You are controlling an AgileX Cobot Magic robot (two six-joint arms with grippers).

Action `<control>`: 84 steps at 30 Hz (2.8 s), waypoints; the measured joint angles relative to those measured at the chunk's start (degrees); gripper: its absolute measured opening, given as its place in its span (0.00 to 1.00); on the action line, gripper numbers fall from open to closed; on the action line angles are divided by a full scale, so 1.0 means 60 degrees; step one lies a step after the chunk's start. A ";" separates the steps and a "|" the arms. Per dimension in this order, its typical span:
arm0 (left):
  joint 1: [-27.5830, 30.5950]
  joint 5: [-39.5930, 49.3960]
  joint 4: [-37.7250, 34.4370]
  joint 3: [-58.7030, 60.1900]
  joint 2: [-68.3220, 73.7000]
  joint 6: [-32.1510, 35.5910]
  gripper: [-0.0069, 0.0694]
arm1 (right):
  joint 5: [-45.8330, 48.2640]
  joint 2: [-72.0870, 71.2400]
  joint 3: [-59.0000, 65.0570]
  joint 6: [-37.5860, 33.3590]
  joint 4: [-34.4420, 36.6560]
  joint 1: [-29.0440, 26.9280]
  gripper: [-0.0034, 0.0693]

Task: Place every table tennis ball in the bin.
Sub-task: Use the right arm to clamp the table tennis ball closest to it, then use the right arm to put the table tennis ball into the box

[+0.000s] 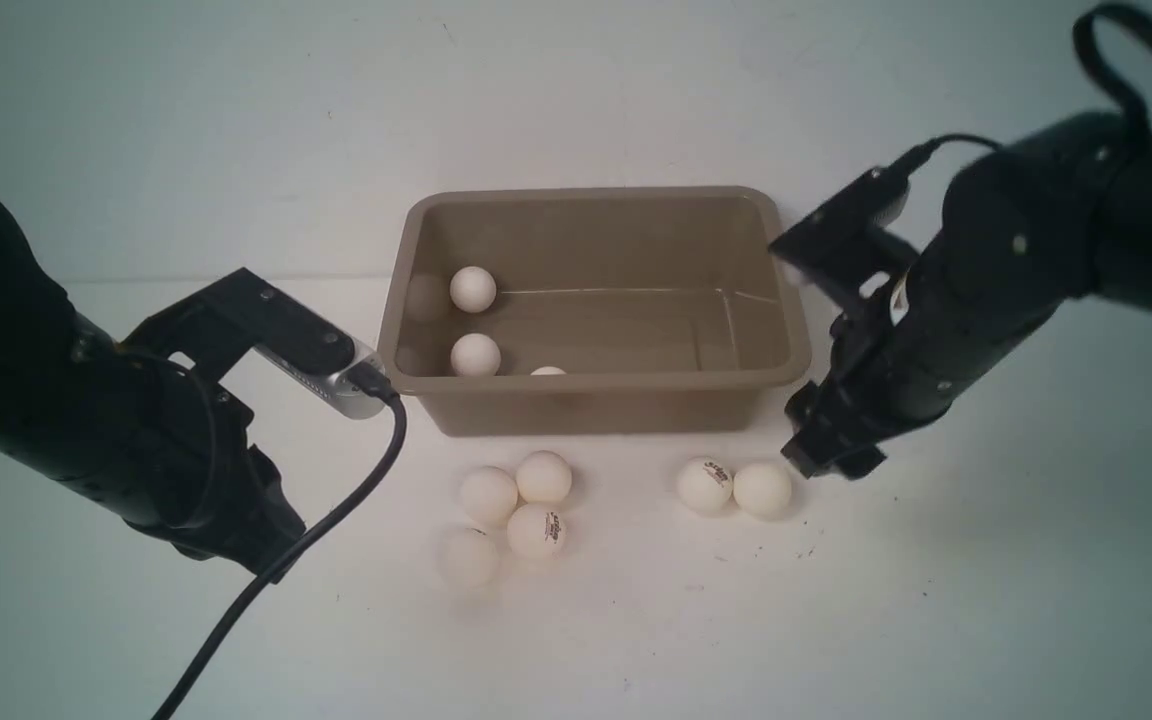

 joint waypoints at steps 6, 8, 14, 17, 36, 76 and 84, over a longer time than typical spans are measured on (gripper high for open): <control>0.0000 0.0000 0.0000 0.0000 0.0000 0.0000 0.08 | -0.0801 0.0695 0.0123 0.0000 0.0085 0.0000 0.67; 0.0000 0.0000 0.0000 0.0000 0.0000 0.0000 0.08 | -0.0900 0.0900 0.0123 0.0000 0.0141 0.0000 0.67; 0.0000 0.0000 0.0000 0.0000 0.0000 0.0000 0.08 | -0.1295 0.1400 0.0115 -0.0031 0.0277 0.0000 0.67; 0.0000 0.0000 0.0000 0.0000 0.0000 0.0000 0.08 | -0.1366 0.1531 0.0051 -0.0102 0.0337 0.0000 0.67; 0.0000 0.0029 0.0000 0.0000 0.0000 0.0000 0.08 | -0.1895 0.2321 -0.0265 -0.0764 0.1165 0.0000 0.58; 0.0000 -0.0131 -0.0318 0.0000 0.0000 0.0000 0.08 | -0.0315 0.2703 -0.5427 -0.0762 0.0571 0.0503 0.53; 0.0000 -0.0297 -0.1274 0.0000 0.0381 0.0285 0.16 | 0.0811 0.5381 -0.8292 -0.0710 0.0276 0.0472 0.56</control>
